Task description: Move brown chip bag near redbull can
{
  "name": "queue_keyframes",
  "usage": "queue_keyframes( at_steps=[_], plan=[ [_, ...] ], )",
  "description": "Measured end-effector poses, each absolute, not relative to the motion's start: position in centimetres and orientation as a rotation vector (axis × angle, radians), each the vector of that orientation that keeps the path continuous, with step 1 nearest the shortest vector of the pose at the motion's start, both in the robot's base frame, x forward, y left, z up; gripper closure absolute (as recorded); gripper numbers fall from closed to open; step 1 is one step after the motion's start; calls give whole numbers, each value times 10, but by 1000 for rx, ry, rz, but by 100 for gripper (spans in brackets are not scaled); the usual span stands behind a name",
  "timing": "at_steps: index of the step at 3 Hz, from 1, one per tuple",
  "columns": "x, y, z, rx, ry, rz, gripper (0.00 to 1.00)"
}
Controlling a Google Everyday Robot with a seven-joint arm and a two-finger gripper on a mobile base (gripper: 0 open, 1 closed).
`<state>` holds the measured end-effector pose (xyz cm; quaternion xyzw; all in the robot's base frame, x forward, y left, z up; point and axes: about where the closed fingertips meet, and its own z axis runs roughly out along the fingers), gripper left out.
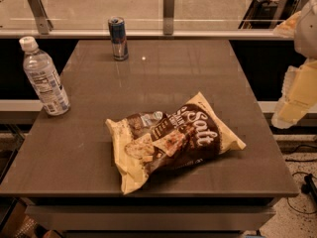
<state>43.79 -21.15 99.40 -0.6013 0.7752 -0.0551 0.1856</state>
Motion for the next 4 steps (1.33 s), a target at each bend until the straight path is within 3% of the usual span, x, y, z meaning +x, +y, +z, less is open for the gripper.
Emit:
queue_keyframes(
  at_steps=[4],
  plan=[
    [445, -195, 980, -1918, 2010, -122, 0]
  ],
)
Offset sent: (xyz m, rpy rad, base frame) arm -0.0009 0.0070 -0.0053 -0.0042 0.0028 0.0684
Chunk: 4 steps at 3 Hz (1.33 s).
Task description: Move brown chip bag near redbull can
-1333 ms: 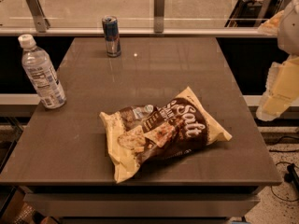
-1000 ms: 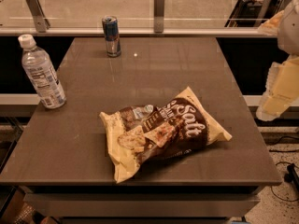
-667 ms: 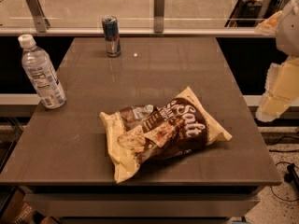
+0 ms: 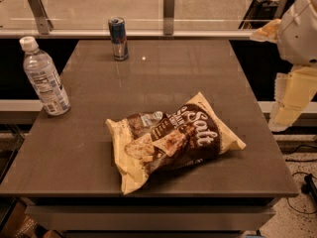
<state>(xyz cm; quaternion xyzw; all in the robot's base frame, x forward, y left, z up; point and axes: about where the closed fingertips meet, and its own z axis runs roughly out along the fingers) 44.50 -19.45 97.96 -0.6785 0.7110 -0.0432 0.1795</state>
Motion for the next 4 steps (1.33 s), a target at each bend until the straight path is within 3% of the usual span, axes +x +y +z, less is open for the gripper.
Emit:
queue_keyframes(
  at_steps=[3, 4],
  plan=[
    [453, -165, 939, -2200, 1669, 108, 0],
    [453, -165, 939, -2200, 1669, 108, 0]
  ],
)
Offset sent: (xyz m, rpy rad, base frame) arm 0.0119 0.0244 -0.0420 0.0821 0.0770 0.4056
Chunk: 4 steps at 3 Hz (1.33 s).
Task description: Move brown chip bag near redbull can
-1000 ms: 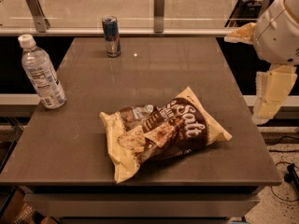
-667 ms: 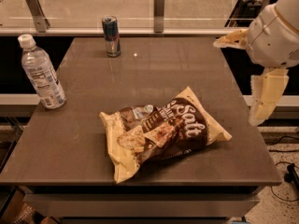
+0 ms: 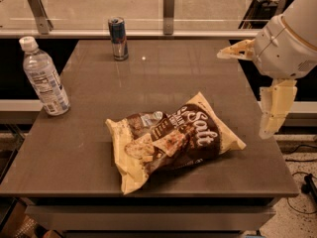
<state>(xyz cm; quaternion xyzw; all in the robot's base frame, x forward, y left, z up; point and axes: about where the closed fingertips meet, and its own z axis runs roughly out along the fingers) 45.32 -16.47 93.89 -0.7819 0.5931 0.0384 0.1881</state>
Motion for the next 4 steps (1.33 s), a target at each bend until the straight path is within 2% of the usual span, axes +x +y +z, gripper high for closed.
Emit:
queue_keyframes(
  at_steps=[2, 4],
  plan=[
    [452, -155, 931, -2243, 1736, 54, 0],
    [442, -125, 895, -2314, 1700, 90, 0]
  ],
)
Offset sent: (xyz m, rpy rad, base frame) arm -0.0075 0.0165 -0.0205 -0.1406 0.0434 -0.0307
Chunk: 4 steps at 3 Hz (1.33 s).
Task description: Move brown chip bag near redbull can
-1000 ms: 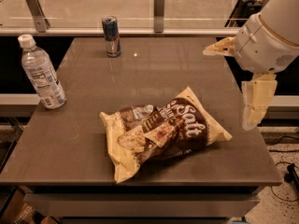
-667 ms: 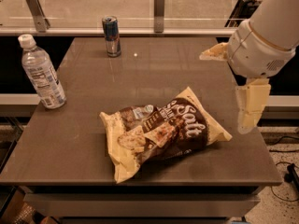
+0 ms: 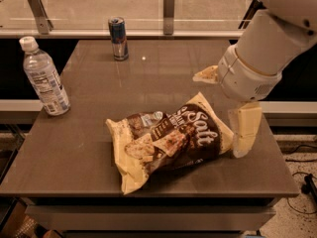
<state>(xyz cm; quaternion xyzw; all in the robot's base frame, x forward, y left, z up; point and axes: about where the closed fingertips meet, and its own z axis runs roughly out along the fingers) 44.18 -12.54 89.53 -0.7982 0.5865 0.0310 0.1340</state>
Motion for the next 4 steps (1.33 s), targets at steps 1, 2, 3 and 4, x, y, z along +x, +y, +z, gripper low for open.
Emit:
queue_keyframes(
  at_steps=[1, 2, 3, 4],
  plan=[
    [439, -102, 875, -2364, 1647, 134, 0],
    [435, -79, 861, -2417, 1612, 154, 0],
    [433, -58, 846, -2476, 1631, 92, 0],
    [433, -58, 846, -2472, 1644, 81, 18]
  ],
)
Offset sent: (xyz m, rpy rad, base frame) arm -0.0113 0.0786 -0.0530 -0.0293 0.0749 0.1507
